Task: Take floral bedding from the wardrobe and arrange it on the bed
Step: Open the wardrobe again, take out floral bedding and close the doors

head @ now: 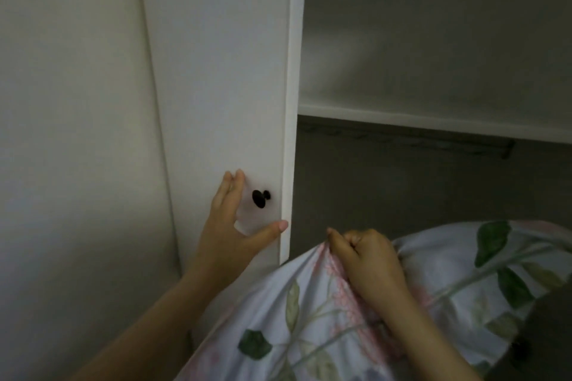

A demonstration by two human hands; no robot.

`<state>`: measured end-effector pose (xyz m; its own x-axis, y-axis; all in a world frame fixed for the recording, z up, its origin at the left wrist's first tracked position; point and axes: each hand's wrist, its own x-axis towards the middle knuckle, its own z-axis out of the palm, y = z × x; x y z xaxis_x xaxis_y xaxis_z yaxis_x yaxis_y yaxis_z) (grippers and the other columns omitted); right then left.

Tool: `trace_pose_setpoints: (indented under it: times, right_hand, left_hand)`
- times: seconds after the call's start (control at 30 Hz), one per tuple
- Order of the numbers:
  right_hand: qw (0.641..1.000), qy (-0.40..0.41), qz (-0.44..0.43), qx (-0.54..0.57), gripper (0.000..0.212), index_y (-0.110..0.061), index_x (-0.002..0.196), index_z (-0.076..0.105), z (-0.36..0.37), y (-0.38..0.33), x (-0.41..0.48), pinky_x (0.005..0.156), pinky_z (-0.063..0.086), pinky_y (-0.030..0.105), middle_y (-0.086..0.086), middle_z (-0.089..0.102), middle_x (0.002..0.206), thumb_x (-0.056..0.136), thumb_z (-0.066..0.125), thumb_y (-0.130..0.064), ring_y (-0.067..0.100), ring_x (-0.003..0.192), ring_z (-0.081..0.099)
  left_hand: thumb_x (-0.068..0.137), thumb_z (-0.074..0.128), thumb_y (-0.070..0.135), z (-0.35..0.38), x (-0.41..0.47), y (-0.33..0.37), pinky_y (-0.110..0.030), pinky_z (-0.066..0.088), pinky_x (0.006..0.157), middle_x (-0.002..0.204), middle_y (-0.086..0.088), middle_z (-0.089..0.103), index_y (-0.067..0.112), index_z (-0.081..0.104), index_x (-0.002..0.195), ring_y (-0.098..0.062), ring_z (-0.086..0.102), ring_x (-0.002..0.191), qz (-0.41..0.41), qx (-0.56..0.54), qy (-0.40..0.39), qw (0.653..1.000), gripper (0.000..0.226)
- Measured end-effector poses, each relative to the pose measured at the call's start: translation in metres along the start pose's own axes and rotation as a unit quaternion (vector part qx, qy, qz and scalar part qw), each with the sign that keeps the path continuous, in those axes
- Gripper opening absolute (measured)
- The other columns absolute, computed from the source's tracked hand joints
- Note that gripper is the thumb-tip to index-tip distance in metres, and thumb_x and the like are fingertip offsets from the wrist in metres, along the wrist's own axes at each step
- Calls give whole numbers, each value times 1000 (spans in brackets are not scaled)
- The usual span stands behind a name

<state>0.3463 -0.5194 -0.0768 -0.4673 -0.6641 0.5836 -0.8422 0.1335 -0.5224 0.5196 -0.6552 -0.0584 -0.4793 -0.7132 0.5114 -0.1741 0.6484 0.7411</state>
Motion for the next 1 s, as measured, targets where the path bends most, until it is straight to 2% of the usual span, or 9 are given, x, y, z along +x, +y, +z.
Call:
trace_pose_setpoints:
  times: [0.13,0.27,0.4,0.7,0.9,1.0]
  right_hand:
    - [998,48,35,-28,59,-15,41,30,-5,10,6,52,44,40,-3,35,39,91,55,-36,15,44,40]
    - [992,87,68,-60,61,-16,39,29,-4,10,11,52,42,39,-3,30,36,90,57,-33,13,43,37]
    - [986,107,99,-79,58,-16,39,35,2,8,13,50,40,40,-2,29,33,89,57,-34,12,41,32]
    - [971,135,160,-118,59,-14,42,30,10,-14,10,51,38,39,-2,32,38,91,55,-35,14,41,33]
    - [961,147,185,-144,56,-8,45,36,14,-29,9,52,42,43,4,38,41,91,53,-37,21,44,39]
    - [958,160,189,-148,57,-5,46,39,20,-37,6,51,42,43,6,39,41,91,53,-36,20,42,39]
  left_hand:
    - [62,60,64,15,27,-10,-33,14,115,154,19,-19,48,-3,142,-4,-5,143,35,15,-57,998,102]
    - [74,63,52,30,45,-25,-35,5,112,145,23,-37,60,-13,131,-11,-24,140,64,6,-85,994,95]
    - [80,60,49,38,55,-34,-39,3,112,139,25,-45,60,-15,129,-13,-34,136,76,-5,-113,991,90]
    - [83,52,53,51,83,-33,-48,-8,113,136,12,-52,42,-11,143,-26,-42,131,64,4,-183,981,87]
    - [85,46,56,47,94,-35,-48,-7,114,131,13,-53,36,-10,145,-27,-42,131,53,15,-228,972,85]
    - [85,44,57,48,101,-35,-48,-6,114,138,7,-50,29,-11,146,-30,-40,132,52,27,-239,969,87]
